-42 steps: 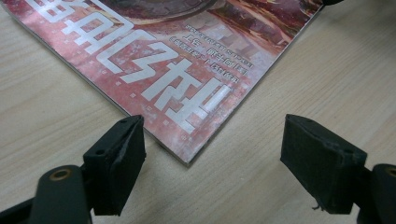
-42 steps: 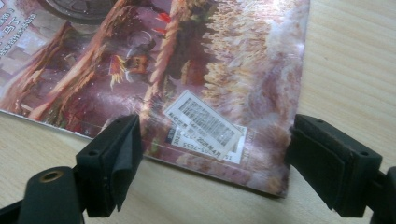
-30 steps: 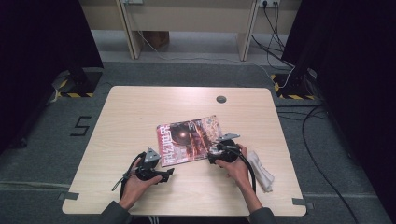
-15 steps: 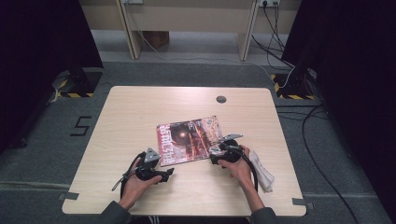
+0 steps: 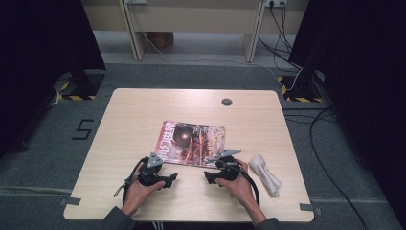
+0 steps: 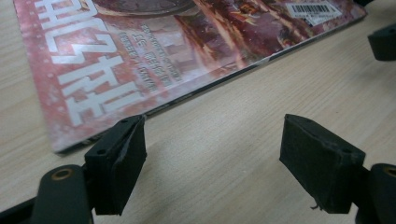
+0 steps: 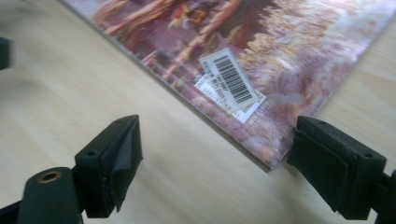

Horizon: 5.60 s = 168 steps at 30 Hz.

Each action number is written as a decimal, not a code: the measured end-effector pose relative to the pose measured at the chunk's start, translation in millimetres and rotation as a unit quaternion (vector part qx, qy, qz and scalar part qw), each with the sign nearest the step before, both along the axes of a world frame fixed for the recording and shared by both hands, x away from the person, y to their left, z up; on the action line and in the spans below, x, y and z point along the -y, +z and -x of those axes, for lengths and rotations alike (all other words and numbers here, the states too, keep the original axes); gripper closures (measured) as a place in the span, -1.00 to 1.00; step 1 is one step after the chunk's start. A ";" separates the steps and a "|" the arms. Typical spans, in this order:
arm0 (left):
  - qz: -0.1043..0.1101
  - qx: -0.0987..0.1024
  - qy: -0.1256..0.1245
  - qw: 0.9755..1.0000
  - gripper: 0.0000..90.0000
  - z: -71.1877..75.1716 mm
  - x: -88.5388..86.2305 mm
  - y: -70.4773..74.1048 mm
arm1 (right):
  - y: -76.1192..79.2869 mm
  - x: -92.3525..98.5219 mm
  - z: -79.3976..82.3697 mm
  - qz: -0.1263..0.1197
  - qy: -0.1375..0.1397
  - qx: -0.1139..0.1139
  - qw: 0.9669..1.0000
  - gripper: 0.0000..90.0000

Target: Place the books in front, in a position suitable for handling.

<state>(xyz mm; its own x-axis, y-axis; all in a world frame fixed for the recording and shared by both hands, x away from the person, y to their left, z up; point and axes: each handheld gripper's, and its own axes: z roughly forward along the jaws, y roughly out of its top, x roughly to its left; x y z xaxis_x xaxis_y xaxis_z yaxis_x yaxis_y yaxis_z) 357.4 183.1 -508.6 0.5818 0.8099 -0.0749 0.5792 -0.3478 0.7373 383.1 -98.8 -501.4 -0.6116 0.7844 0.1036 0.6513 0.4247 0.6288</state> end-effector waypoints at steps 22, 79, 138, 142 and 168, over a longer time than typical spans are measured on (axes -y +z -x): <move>0.010 -0.004 0.001 1.000 -0.51 0.1 1.0 0.7 | 20.4 0.7 -68.6 -0.030 -0.037 0.038 0.998 -0.43; 0.032 -0.024 0.020 0.999 -0.54 -3.4 -0.7 -0.1 | 1.1 -10.5 -39.7 0.019 0.048 -0.006 0.999 -0.54; 0.023 -0.027 -0.065 0.997 -0.33 -4.4 32.1 -4.1 | 0.6 31.2 68.8 0.016 0.040 0.023 0.999 -0.43; 0.029 -0.018 -0.050 0.998 -0.33 -0.3 28.0 -3.0 | 3.8 35.1 66.9 -0.001 0.029 0.023 0.999 -0.42; 0.042 -0.034 -0.065 0.996 -0.63 50.1 -9.7 8.3 | 32.1 126.4 45.0 -0.006 -0.077 0.093 0.993 -0.56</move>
<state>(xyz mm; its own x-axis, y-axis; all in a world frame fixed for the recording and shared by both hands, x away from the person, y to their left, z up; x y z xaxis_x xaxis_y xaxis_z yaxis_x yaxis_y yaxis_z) 307.3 192.7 -500.3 0.6722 0.7176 -0.1822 0.5831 -0.3615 0.7276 338.1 -225.2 -469.3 -0.4943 0.8692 0.0101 0.5792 0.3207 0.7495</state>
